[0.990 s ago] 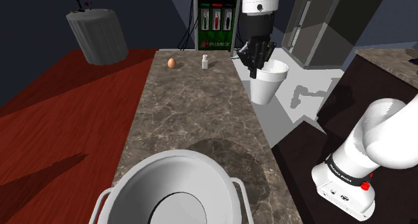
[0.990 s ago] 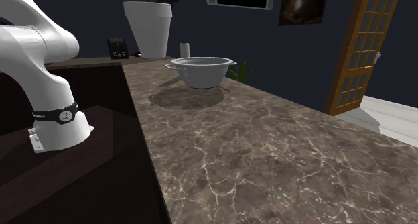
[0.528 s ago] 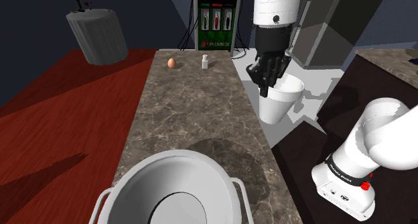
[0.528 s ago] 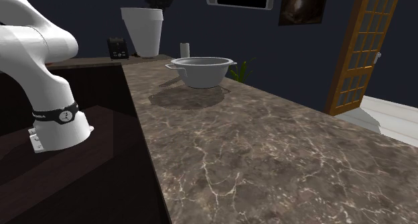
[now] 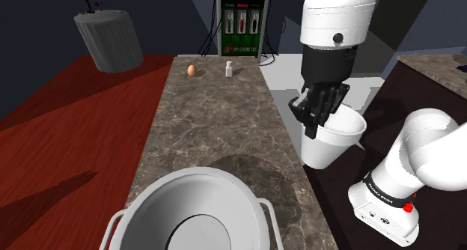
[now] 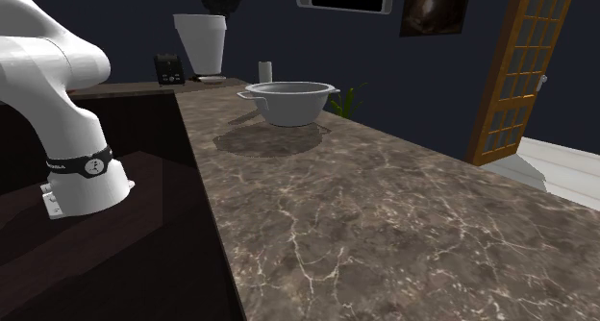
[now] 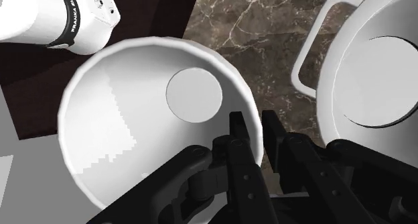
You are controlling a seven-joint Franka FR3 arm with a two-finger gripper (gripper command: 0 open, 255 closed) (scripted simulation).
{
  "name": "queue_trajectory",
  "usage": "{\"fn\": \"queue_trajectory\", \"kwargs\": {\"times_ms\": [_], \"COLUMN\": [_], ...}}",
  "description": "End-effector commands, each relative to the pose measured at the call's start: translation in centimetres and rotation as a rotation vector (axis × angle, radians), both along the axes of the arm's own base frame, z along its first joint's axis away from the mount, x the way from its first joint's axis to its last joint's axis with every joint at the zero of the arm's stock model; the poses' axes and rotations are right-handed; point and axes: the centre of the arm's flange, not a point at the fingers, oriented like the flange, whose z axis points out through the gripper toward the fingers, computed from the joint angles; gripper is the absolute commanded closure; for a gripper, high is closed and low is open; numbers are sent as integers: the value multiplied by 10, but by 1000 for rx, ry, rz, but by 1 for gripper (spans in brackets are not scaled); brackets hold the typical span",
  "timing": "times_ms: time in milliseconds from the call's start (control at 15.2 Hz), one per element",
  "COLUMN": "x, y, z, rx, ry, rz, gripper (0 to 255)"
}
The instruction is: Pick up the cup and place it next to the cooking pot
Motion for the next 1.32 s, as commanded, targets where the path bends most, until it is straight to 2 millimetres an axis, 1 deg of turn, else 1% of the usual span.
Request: {"fn": "queue_trajectory", "kwargs": {"times_ms": [0, 858, 924, 1254], "x": [-25, -170, -186, -186], "y": [13, 106, 116, 116], "z": [-3, -3, -2, -29], "rx": [0, 0, 0, 0], "ry": [0, 0, 0, 0], "rz": [-1, -1, -1, -1], "gripper": [255, 255, 255, 255]}}
